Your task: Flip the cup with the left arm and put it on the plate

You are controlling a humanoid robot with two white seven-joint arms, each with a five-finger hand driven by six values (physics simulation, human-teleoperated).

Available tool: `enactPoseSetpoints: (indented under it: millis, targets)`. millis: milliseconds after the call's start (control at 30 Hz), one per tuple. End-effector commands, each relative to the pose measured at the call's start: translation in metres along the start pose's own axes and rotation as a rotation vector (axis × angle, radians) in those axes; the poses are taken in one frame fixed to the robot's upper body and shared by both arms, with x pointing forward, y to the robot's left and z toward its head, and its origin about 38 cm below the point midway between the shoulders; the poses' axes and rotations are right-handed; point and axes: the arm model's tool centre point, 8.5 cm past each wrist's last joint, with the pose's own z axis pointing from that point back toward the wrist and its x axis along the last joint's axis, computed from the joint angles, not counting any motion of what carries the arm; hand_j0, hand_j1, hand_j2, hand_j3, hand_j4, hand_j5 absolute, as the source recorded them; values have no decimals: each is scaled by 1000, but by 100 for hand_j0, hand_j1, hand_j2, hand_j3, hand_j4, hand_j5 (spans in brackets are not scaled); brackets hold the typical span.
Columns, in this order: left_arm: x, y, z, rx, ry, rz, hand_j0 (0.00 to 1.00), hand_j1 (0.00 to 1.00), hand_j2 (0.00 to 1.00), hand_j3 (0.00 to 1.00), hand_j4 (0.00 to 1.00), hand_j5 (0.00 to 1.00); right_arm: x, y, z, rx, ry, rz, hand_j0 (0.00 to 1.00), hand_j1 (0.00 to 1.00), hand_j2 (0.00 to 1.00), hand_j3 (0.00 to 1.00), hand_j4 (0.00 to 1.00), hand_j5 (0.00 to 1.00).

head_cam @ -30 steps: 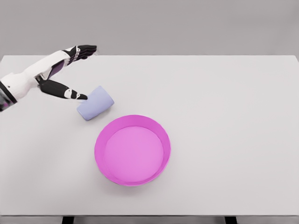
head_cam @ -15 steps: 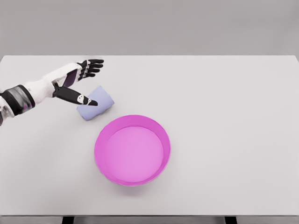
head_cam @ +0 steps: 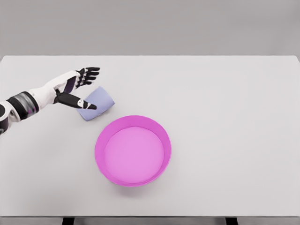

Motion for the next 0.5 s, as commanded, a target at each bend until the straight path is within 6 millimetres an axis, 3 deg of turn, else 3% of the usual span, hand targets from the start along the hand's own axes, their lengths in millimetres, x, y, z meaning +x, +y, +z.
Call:
enactPoseSetpoints:
  millis: [0, 167, 467]
  targets:
    - [-4, 4, -3, 14, 6, 12, 100, 100, 100, 100, 100, 100, 0, 0, 0, 0, 1, 0, 100, 100, 100, 100, 100, 100]
    - [-10, -5, -19, 7, 5, 43, 100, 100, 100, 100, 100, 100, 0, 0, 0, 0, 0, 0, 100, 100, 100, 100, 100, 100]
    - [-8, -5, -18, 4, 0, 43, 100, 100, 100, 100, 100, 100, 0, 0, 0, 0, 0, 0, 100, 100, 100, 100, 100, 100]
